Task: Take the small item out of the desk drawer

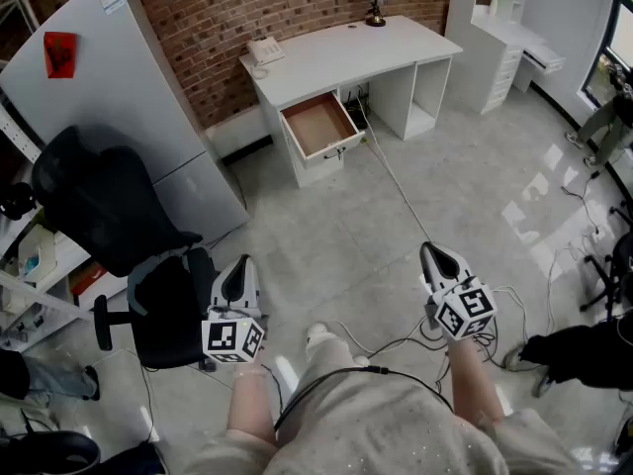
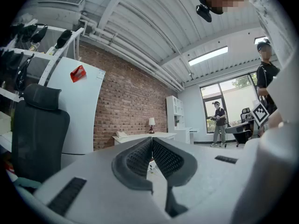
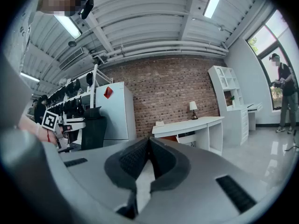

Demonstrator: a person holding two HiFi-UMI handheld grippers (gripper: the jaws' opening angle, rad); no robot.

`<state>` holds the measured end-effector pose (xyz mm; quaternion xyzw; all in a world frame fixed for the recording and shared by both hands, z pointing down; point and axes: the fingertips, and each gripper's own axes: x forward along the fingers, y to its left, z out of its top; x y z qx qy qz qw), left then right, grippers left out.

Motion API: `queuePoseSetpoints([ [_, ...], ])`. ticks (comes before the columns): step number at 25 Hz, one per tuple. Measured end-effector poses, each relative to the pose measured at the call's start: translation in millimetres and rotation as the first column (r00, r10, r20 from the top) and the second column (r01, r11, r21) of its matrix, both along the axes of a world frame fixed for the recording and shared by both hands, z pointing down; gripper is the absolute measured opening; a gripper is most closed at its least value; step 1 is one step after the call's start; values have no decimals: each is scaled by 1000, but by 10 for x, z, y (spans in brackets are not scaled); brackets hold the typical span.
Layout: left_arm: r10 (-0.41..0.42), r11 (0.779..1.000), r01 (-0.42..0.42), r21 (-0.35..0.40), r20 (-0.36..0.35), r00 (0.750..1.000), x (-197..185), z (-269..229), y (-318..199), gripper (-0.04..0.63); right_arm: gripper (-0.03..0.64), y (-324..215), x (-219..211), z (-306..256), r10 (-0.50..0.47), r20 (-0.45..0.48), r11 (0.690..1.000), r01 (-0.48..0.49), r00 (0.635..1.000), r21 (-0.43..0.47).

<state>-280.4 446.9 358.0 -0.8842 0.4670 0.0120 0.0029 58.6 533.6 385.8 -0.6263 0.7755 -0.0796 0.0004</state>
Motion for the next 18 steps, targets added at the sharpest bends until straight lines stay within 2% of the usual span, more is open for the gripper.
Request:
queuePoseSetpoints([
  [18,24,1000,-24,-7,13,1000,259,25,-206,6,5,-173,228,102,12,12,1000,-12,1000,-10],
])
